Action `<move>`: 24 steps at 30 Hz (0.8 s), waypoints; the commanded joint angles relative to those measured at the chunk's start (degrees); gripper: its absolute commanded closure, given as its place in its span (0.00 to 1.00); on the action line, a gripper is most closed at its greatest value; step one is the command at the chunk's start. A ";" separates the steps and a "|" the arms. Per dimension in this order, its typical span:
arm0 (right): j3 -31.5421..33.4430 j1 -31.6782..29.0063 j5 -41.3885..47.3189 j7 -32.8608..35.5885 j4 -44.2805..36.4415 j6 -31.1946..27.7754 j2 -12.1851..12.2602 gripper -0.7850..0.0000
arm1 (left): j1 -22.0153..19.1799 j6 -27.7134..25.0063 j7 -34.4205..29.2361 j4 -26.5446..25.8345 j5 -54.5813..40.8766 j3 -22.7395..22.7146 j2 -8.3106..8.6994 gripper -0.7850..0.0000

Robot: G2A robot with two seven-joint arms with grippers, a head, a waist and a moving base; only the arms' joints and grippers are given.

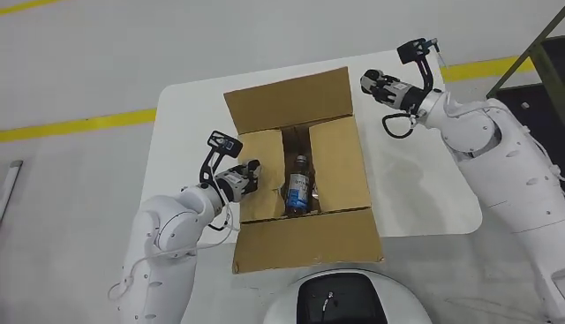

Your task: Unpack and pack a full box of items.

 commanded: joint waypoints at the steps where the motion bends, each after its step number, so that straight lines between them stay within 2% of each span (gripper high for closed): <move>1: -1.58 1.52 0.70 -0.20 2.50 -0.66 -0.60 1.00 | -0.11 0.06 0.04 0.16 0.08 0.16 0.11 1.00; 8: -4.16 5.05 4.86 -1.08 8.71 -6.54 -2.15 1.00 | -0.39 0.41 0.48 1.35 0.00 0.17 0.57 1.00; 13: -3.37 5.38 8.60 0.57 11.08 -11.82 -2.19 1.00 | -0.60 0.54 0.54 1.49 -0.30 0.37 0.87 1.00; 19: -2.14 4.79 12.47 2.33 12.20 -15.19 -2.02 1.00 | -0.72 0.96 0.63 1.51 -0.71 0.63 1.20 1.00; 20: -1.97 4.47 13.47 2.48 11.96 -16.13 -2.01 1.00 | -0.76 1.21 0.65 1.52 -0.83 0.66 1.25 0.83; 21: -1.89 4.26 14.02 3.01 11.81 -16.82 -1.98 1.00 | -0.77 1.38 0.66 1.50 -0.97 0.72 1.30 0.79; 22: -1.94 4.19 13.88 3.86 11.57 -17.53 -1.91 1.00 | -0.77 1.40 0.63 1.49 -1.07 0.76 1.35 0.90; 24: -1.96 3.98 14.28 5.08 11.16 -18.66 -1.83 1.00 | -0.62 1.43 0.54 1.68 -0.98 0.78 1.49 0.76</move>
